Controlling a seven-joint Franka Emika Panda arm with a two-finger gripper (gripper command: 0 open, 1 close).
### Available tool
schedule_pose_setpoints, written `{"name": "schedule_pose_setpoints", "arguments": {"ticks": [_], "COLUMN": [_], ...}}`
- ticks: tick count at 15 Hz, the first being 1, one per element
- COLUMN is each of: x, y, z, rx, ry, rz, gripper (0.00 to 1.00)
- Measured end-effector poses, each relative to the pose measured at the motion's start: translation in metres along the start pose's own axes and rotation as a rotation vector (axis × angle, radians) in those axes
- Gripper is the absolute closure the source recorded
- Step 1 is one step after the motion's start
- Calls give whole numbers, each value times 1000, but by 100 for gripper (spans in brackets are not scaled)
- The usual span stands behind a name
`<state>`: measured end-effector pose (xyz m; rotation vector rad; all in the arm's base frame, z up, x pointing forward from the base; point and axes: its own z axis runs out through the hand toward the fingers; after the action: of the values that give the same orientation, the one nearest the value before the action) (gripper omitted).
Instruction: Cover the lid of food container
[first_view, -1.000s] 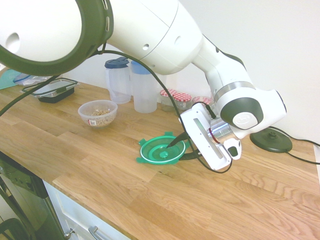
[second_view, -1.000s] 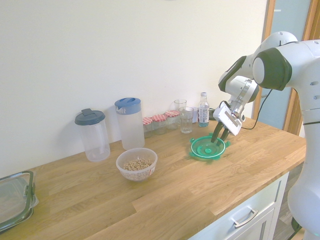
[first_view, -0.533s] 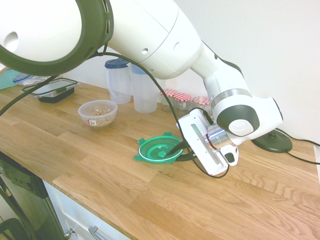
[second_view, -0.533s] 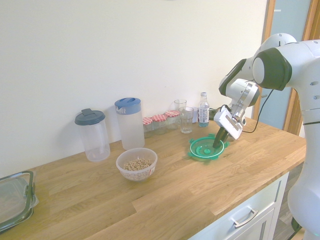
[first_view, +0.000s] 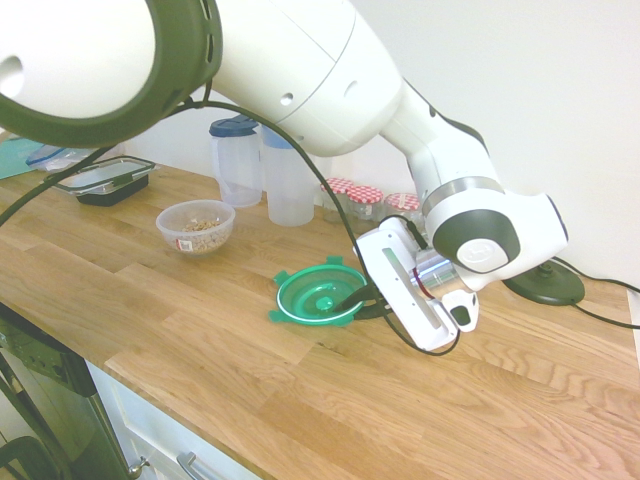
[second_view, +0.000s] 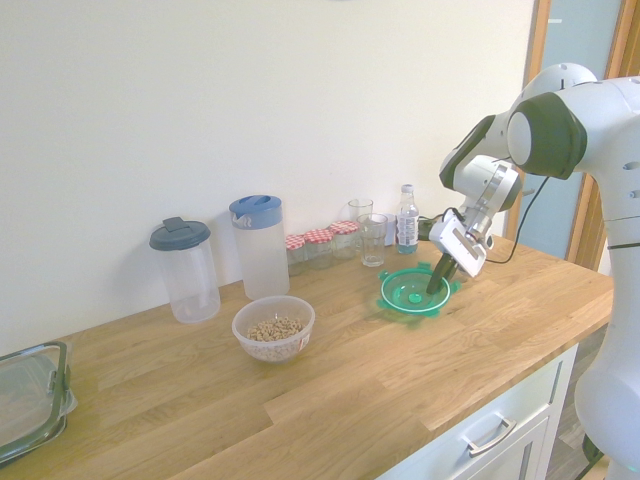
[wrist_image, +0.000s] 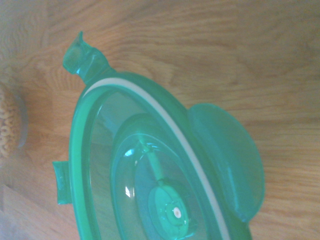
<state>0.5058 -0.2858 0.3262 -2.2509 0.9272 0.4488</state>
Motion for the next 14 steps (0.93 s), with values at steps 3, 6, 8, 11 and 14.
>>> {"name": "schedule_pose_setpoints", "arguments": {"ticks": [3, 6, 8, 11, 14], "x": [-50, -112, -151, -187, -212], "y": [-31, -78, -110, -152, -185], "z": [-58, -102, -115, -99, -67], "rx": [-134, -268, -364, -512, -638], "ry": [129, 276, 379, 521, 680], "rz": [-41, -55, -45, -11, 23], "gripper": [100, 100, 100, 100, 100]}}
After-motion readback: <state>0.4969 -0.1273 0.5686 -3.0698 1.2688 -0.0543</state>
